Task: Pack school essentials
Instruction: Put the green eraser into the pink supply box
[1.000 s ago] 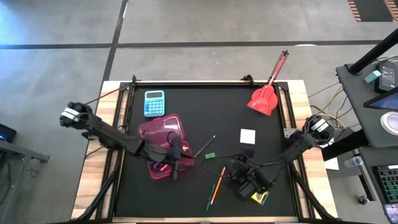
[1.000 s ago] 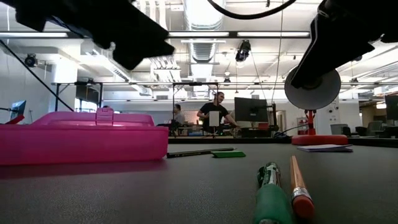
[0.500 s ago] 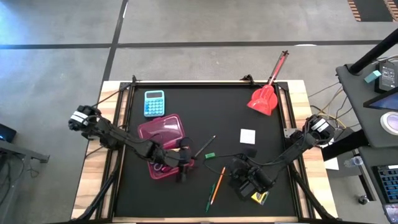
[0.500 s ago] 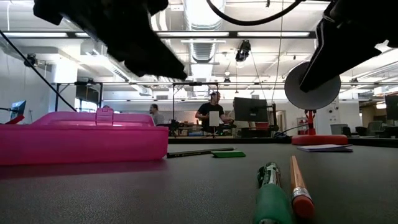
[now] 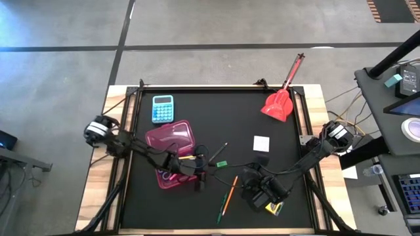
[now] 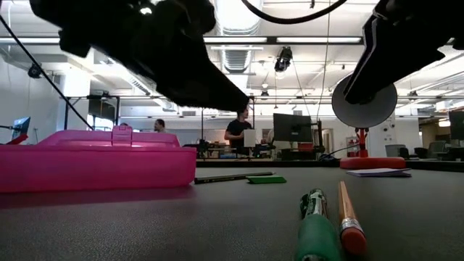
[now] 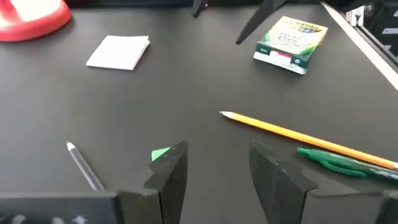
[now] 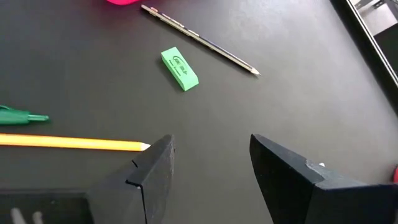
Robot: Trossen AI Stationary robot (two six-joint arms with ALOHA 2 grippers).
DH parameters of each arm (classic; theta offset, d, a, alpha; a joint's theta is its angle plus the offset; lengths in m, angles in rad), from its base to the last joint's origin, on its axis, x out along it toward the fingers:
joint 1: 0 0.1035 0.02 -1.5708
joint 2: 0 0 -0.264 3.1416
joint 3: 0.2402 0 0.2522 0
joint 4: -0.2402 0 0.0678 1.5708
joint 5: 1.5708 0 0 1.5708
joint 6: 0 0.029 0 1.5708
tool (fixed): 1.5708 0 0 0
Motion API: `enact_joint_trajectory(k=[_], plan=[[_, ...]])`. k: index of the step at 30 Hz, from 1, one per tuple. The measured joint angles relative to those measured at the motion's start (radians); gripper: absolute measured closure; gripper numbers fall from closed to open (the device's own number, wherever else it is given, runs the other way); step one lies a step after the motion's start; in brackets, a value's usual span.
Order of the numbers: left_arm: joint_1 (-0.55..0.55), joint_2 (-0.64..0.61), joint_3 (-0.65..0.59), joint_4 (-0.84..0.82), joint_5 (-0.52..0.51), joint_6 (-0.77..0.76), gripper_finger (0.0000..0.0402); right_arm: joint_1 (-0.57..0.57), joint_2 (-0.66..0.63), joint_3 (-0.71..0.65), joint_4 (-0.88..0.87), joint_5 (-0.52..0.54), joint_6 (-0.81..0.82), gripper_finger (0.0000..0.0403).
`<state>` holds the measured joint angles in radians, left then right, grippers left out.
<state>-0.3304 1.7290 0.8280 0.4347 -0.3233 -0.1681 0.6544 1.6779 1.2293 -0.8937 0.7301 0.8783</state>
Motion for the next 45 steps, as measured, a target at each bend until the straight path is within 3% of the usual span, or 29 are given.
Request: enact_joint_trajectory(k=[9, 16, 28, 37, 45], plan=[[0.015, 0.123, 0.049, 0.082, -0.001, -0.003, 0.0249, 0.0, 0.0, 0.0, 0.023, 0.0, 0.0, 0.0202], [0.035, 0.178, 0.087, 0.079, -0.094, 0.018, 0.0246, 0.0, 0.0, 0.001, 0.054, 0.001, 0.0, 0.0202], [0.07, 0.19, 0.107, 0.054, -0.095, 0.016, 0.014, 0.0, 0.0, 0.001, 0.074, 0.001, 0.0, 0.0202], [0.098, 0.192, 0.133, -0.028, -0.052, -0.067, 0.0137, 0.0, 0.0, 0.001, 0.094, 0.001, 0.0, 0.0202], [0.108, 0.306, 0.196, -0.03, -0.026, -0.087, 0.0137, 0.0, 0.0, 0.001, 0.109, 0.0, 0.0, 0.0202]])
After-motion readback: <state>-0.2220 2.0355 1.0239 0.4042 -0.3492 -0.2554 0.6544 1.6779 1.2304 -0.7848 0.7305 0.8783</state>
